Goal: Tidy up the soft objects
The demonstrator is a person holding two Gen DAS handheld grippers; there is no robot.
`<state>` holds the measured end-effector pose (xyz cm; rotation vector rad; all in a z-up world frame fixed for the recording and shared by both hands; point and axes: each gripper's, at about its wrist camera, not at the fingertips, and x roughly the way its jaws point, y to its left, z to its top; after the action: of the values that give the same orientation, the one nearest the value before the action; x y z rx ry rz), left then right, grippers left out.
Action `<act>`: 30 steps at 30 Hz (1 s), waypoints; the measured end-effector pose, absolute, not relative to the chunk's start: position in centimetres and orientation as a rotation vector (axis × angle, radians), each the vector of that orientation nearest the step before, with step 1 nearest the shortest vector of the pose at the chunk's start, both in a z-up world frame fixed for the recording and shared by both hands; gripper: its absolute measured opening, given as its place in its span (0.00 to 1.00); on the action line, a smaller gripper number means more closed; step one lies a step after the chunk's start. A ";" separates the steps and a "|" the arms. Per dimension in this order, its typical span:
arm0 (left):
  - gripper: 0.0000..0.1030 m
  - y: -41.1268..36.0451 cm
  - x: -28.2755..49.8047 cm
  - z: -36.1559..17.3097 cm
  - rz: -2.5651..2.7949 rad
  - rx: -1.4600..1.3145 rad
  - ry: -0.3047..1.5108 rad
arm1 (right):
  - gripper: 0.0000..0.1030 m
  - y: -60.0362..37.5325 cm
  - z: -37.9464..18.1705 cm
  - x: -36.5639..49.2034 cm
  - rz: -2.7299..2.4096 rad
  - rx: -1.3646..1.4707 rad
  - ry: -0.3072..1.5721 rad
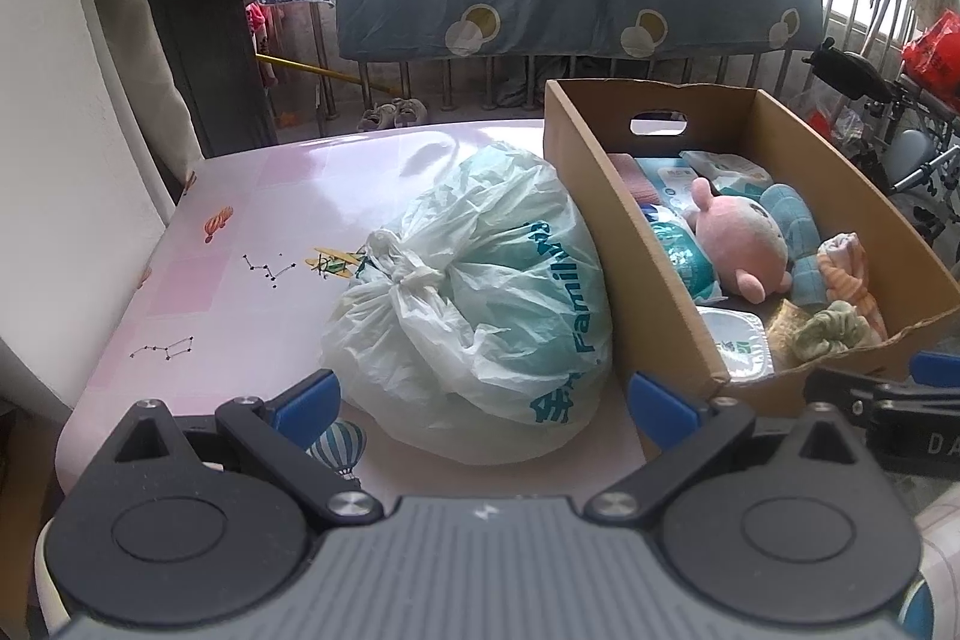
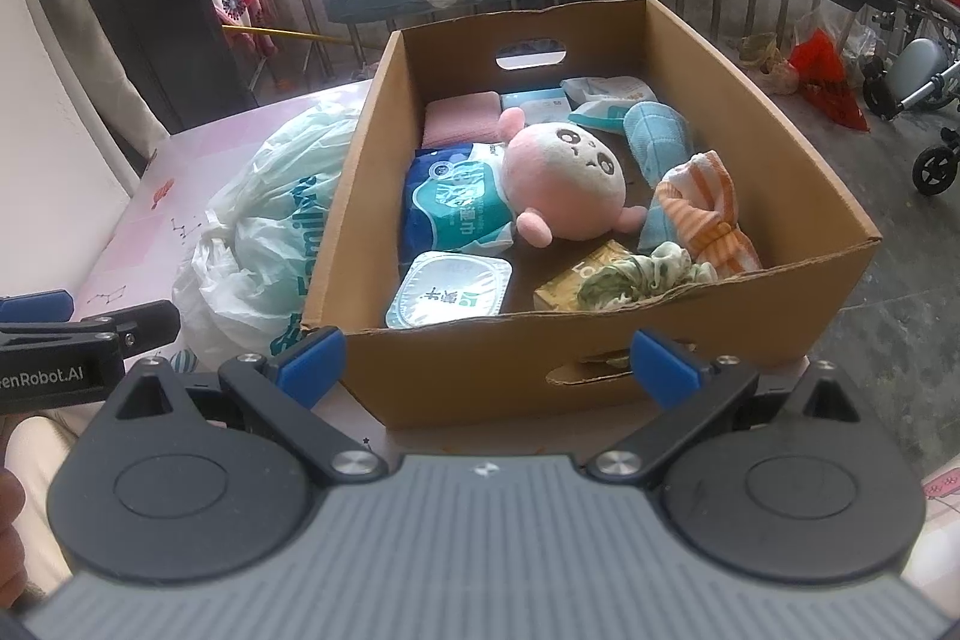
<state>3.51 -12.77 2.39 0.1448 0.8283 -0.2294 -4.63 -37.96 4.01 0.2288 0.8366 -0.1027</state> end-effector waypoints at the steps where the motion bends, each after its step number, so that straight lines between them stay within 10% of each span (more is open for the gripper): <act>1: 1.00 -12.8 3.5 2.4 -0.229 0.147 0.826 | 0.99 -37.9 4.0 -4.6 -0.102 0.228 0.837; 30: 1.00 -12.6 3.6 2.0 -0.240 0.131 0.858 | 0.99 -37.9 4.1 -4.5 -0.088 0.220 0.842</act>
<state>3.63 -12.61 1.98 0.1309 0.8581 -0.2397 -4.48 -37.86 4.12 0.2195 0.8416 -0.0881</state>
